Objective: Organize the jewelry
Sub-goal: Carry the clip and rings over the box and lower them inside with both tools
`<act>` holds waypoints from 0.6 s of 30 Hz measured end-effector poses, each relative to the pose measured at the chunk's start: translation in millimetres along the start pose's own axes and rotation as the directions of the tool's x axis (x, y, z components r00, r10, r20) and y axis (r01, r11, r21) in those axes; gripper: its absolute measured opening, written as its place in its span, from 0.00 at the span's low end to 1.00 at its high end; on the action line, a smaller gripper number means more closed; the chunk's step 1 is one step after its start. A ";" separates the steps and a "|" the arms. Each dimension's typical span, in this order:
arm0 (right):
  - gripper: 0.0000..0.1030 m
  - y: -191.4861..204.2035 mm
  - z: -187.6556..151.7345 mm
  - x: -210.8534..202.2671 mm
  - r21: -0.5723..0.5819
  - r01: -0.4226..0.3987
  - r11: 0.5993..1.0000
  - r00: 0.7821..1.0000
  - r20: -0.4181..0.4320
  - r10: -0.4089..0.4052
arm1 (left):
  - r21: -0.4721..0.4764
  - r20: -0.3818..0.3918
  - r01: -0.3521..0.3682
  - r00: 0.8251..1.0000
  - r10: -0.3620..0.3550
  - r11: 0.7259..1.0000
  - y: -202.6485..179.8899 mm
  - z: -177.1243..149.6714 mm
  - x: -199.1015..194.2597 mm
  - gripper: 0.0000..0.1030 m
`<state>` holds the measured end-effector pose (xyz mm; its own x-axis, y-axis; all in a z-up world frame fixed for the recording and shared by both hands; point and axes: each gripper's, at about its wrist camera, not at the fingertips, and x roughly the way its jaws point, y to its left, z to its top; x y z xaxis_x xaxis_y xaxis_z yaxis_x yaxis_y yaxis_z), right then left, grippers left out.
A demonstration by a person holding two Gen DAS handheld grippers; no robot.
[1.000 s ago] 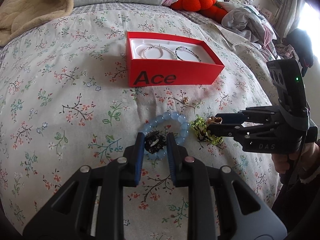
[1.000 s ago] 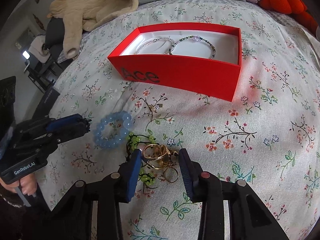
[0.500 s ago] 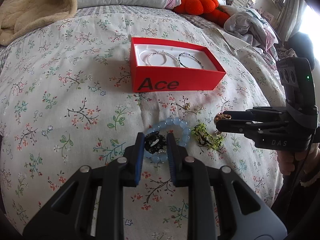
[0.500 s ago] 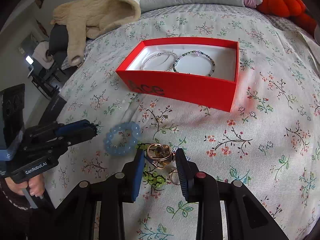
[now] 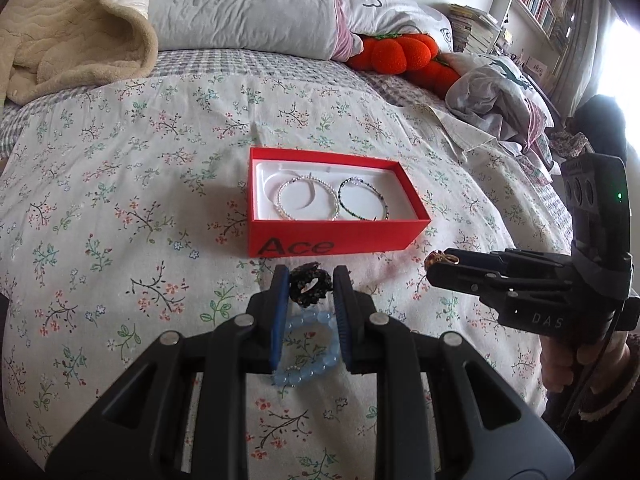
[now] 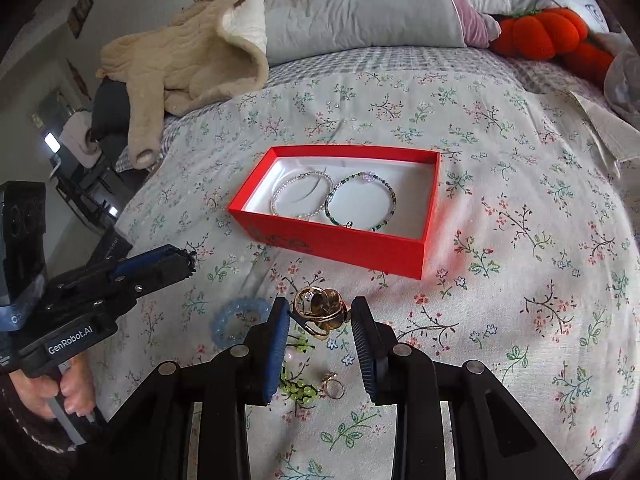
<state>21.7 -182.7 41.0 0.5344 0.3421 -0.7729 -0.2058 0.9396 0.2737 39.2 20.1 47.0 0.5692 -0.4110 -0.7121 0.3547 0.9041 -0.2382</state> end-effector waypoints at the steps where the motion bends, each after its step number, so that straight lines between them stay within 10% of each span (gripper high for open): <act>1: 0.31 -1.3 2.9 -2.3 0.006 0.005 1.000 1.000 0.014 -0.005 | -0.003 0.011 -0.002 1.000 0.002 1.000 -0.7 3.7 1.6 0.23; 18: 0.31 -31.4 33.8 15.3 0.073 0.088 0.993 0.992 0.080 -0.094 | -0.005 0.079 -0.129 0.989 0.129 0.992 -12.6 30.2 65.5 0.23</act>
<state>64.1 -206.5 40.0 0.6152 0.2523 -0.7469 -0.0975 0.9645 0.2455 94.4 -21.7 23.3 0.6672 -0.2992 -0.6822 0.2749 0.9500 -0.1478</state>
